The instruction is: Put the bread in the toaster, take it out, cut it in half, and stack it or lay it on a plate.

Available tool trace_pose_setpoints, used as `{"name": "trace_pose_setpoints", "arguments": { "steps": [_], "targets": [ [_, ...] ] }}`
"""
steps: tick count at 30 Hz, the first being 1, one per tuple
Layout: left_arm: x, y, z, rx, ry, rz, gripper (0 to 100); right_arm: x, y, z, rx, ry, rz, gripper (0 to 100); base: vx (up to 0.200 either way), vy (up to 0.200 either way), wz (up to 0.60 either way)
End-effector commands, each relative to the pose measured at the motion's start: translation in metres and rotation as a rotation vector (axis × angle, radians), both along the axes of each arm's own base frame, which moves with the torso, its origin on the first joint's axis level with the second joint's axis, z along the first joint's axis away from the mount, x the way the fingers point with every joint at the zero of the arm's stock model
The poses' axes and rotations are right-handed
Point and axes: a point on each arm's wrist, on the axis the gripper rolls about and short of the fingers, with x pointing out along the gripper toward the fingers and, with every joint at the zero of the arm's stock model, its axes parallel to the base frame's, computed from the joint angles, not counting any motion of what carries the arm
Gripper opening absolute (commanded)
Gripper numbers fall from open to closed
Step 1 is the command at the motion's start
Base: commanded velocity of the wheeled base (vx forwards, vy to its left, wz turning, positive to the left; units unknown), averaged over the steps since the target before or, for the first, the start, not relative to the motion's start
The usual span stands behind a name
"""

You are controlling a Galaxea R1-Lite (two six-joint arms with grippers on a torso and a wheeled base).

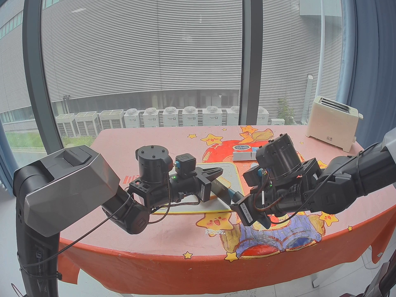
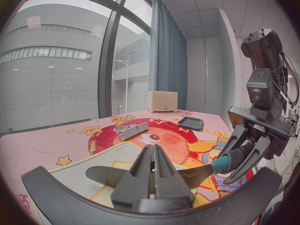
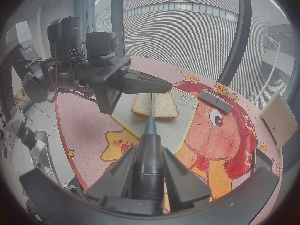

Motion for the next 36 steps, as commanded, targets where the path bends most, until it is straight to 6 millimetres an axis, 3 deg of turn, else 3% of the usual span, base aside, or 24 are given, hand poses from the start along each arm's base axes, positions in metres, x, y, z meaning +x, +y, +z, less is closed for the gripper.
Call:
{"name": "trace_pose_setpoints", "arguments": {
  "steps": [1,22,29,36],
  "targets": [
    [0.0,-0.001,-0.008,0.011,0.02,-0.002,0,0.0,0.0,-0.001,-0.001,0.001,0.001,0,0.0,0.0,0.0],
    [-0.003,-0.007,-0.011,0.016,0.026,-0.012,0,0.002,0.003,-0.011,-0.02,0.024,-0.003,0,0.0,0.0,0.0],
    [-0.003,-0.009,-0.017,0.024,0.039,-0.016,0,0.004,0.003,-0.005,-0.005,0.007,-0.007,0,0.0,0.0,0.0],
    [0.0,-0.009,-0.008,0.006,0.007,-0.004,0,0.002,0.001,-0.011,-0.013,0.029,-0.014,0,0.0,0.0,0.0]
  ]
}}
